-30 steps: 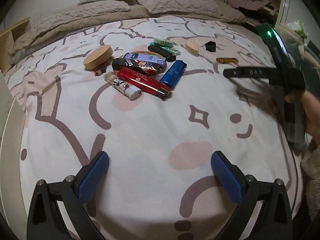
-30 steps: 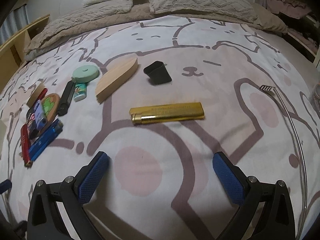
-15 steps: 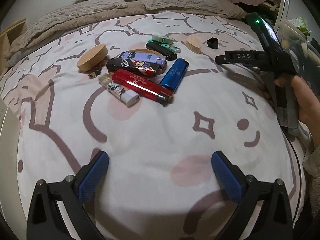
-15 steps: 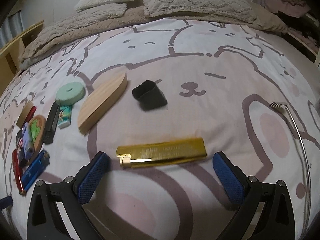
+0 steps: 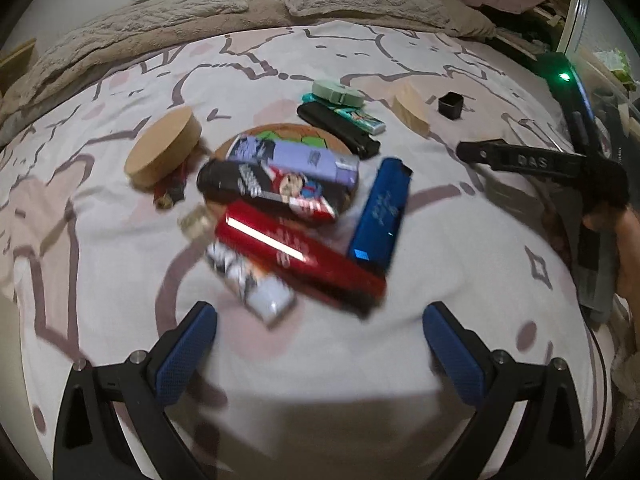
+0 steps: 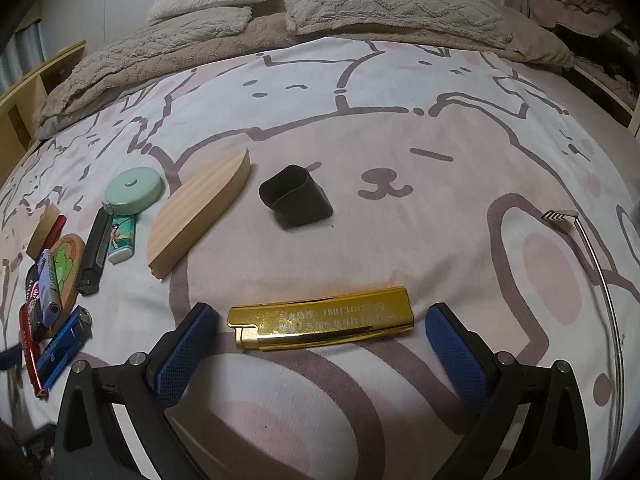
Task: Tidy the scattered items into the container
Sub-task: 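Move right tool to the gold lighter while left tool approaches the red lighter, then close right gripper on gold lighter while left gripper drags red and clear lighters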
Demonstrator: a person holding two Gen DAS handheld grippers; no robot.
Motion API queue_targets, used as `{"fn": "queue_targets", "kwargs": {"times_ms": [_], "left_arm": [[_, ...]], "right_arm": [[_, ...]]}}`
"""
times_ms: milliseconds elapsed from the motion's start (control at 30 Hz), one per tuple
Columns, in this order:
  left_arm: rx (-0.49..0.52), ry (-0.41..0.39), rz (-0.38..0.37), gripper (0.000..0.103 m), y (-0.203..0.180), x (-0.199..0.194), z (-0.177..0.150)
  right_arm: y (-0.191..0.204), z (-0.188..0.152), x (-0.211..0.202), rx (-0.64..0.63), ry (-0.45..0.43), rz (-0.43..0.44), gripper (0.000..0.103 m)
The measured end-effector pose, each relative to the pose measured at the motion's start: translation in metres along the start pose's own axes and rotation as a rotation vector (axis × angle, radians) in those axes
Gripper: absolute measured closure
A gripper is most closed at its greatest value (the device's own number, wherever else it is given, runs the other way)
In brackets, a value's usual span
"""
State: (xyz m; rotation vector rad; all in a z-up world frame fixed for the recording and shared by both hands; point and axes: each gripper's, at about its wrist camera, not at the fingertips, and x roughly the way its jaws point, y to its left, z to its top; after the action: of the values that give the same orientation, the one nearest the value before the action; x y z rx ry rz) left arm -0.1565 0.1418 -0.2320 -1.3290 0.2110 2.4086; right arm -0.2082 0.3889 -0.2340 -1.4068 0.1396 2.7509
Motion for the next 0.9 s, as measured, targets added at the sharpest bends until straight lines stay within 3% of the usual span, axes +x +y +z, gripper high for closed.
{"fn": "queue_targets", "kwargs": {"times_ms": [167,333,467,600,700,733,900], "left_arm": [[0.006,0.0,0.016,0.0,0.009,0.014,0.019],[0.02,-0.033,0.038,0.0,0.007,0.012,0.017],[0.014,-0.055,0.043,0.007,0.008,0.007,0.014],[0.006,-0.067,0.049,0.02,0.009,0.001,0.01],[0.0,-0.077,0.046,0.035,0.009,-0.004,0.006],[0.001,-0.081,0.037,0.045,0.009,-0.006,0.005],[0.026,-0.084,0.033,0.065,0.004,-0.015,-0.004]], "right_arm": [[-0.001,-0.001,0.0,0.001,-0.003,0.002,0.0],[-0.001,-0.001,0.0,0.0,-0.004,0.0,0.0],[0.0,-0.002,-0.001,-0.003,-0.017,-0.003,0.0],[0.001,-0.003,-0.004,-0.006,-0.036,0.001,0.002],[0.005,-0.004,-0.009,-0.026,-0.061,0.008,0.02],[0.007,-0.005,-0.01,-0.036,-0.068,0.005,0.021],[0.009,-0.006,-0.011,-0.044,-0.074,0.003,0.021]]}}
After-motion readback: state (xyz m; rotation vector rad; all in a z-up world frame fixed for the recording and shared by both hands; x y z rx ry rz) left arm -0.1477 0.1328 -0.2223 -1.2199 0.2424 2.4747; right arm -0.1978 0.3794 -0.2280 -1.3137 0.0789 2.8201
